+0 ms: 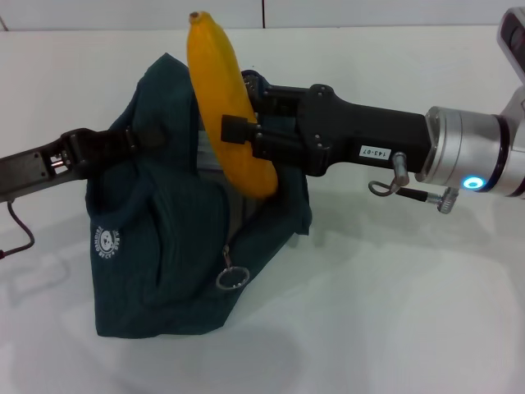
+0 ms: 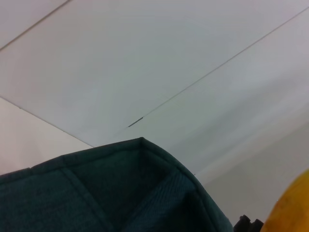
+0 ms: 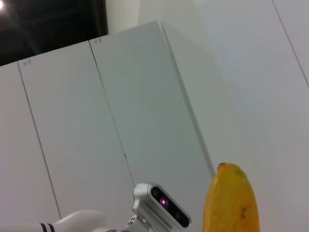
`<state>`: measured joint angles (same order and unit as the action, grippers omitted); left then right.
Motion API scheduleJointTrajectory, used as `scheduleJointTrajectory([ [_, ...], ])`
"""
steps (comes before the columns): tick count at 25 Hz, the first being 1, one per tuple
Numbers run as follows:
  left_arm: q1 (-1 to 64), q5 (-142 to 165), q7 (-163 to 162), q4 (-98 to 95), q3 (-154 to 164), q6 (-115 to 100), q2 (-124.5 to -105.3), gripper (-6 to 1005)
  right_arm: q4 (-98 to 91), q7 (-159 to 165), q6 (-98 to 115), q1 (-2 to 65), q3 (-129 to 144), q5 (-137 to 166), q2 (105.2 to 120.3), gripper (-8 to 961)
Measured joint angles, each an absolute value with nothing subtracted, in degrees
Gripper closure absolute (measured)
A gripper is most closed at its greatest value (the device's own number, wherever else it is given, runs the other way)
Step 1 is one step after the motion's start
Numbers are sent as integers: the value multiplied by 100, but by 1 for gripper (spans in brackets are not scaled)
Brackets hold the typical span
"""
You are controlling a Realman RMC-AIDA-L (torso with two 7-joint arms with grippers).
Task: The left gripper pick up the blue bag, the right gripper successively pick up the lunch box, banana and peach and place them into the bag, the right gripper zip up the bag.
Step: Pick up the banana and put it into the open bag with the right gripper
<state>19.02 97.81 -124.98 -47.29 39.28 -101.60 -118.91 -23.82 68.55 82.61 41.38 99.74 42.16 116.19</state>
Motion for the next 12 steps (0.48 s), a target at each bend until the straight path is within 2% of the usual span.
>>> scheduleJointTrajectory([
  [12,1894,9782,-12498,-4720,3928,-10160,-11891,953,-2438,6472,8240,4134,10937,3239,11619,476],
])
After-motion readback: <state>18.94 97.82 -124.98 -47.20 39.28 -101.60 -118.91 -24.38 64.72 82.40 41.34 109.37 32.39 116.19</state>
